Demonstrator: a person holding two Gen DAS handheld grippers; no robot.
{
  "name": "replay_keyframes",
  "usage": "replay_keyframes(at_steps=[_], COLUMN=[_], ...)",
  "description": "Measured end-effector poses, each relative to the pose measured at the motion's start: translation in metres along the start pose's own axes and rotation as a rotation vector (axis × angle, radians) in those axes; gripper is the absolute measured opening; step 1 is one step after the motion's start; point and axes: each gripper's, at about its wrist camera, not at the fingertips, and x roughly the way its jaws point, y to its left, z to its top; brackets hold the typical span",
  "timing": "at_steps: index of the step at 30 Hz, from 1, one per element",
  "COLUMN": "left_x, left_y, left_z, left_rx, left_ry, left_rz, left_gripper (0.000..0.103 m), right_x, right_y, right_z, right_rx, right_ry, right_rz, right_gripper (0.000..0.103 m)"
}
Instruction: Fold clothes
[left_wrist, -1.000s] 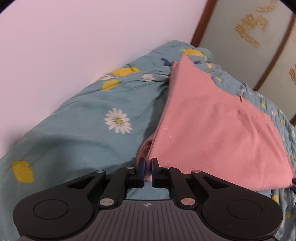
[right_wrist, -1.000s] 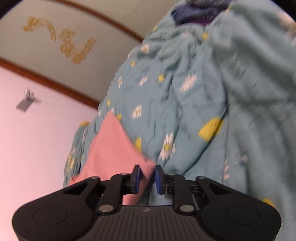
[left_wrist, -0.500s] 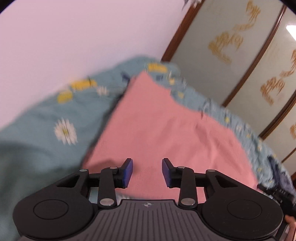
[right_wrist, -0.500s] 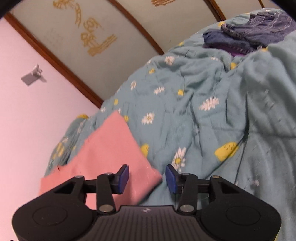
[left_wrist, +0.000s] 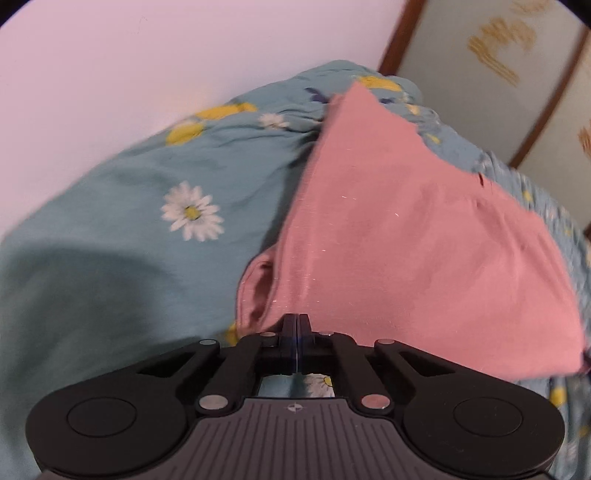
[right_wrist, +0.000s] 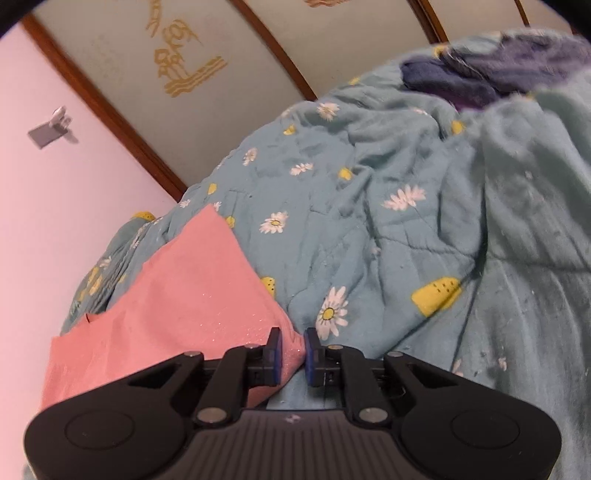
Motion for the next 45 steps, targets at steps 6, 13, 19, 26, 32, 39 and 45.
replay_keyframes(at_steps=[6,13,19,26,32,39,45], left_x=[-0.005,-0.015,-0.032,-0.096,-0.142,-0.165,-0.143], left_y=[0.005,0.023,0.026,-0.030,-0.080,-0.090,-0.098], left_z=[-0.003,0.000,-0.001,-0.013,-0.021,-0.012,0.018], left_rx=[0.012,-0.048,-0.061,0.144,0.247,0.191,0.289], left_ry=[0.000,0.040,0.003,-0.187,-0.186,-0.232,-0.269], left_rz=[0.019,0.068,0.107,0.162,0.076,0.012,0.023], left_gripper=[0.003,0.003,0.010,0.066,0.081,0.082,0.081], right_x=[-0.002,-0.012,-0.044,-0.099,-0.141,-0.185,-0.180], right_y=[-0.011,-0.016,-0.014,0.024,0.093,0.140,0.176], right_z=[0.000,0.000,-0.001,-0.008,-0.024,-0.014,0.038], right_rx=[0.060,0.101,0.107,-0.040,-0.300,-0.451,-0.640], right_ry=[0.020,0.008,-0.054,-0.139,-0.159,-0.184,-0.220], right_rz=[0.014,0.021,0.009,0.032,-0.028,0.084,0.152], right_gripper=[0.011,0.012,0.023,0.046,0.060,0.079,0.095])
